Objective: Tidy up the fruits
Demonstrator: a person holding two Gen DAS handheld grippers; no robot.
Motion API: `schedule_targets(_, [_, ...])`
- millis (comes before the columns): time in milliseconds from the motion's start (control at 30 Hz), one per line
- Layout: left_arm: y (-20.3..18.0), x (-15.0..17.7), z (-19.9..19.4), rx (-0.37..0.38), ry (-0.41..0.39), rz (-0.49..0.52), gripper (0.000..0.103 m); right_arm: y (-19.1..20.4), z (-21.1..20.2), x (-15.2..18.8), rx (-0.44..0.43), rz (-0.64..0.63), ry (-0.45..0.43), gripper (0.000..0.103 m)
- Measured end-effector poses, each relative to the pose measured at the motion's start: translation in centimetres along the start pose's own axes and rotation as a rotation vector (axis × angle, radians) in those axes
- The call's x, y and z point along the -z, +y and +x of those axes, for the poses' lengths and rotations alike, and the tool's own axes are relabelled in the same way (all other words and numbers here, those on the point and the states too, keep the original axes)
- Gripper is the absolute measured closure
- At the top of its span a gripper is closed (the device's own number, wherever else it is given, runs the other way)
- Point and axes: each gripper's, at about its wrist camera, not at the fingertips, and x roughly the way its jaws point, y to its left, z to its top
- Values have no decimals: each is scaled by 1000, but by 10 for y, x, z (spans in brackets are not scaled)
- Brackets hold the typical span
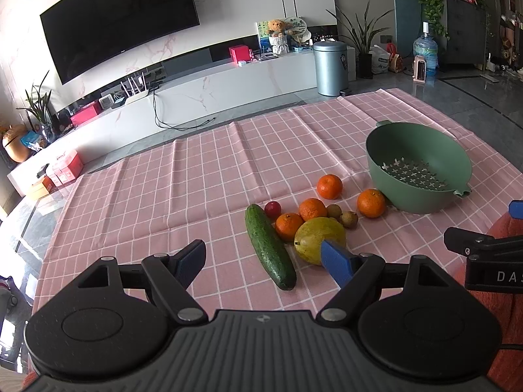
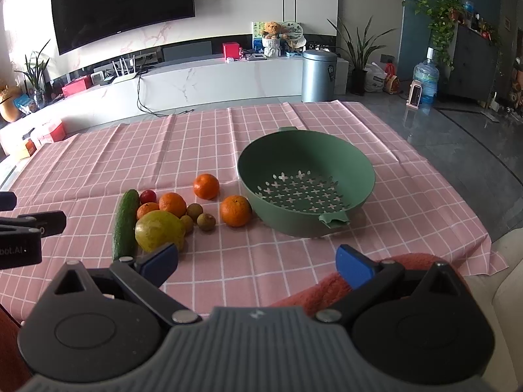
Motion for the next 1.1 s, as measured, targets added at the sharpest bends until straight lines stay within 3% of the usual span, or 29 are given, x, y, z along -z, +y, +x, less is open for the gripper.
schedule_targets(233, [2,-3,5,20,7,0,9,1,6,1,-9,7,15,4])
schedule_targets(433, [19,-13,24,76,29,-59,11,6,22,-4,-137,51,13,4])
schedule_targets(567, [32,-18,46,83,74,-85,17,24,41,-10,-174,4,23,5])
schedule_targets(700, [45,-19,71,155,131,-152,24,40,68,-15,-226,-12,67,20])
schedule_targets(867, [55,-13,102,181,175,-231,24,55,99,-19,-244,-2,86,22])
schedule_targets(900, [58,-12,107,189,186,-257,24,57,104,-19,-249,-1,93,28])
schedule_targets(967, [64,-8,118,196,208,-299,25,62,118,-19,-262,2,127,30])
schedule_targets(1100, [71,0,137,209,261,-339,34,69,140,-18,-268,13,176,30])
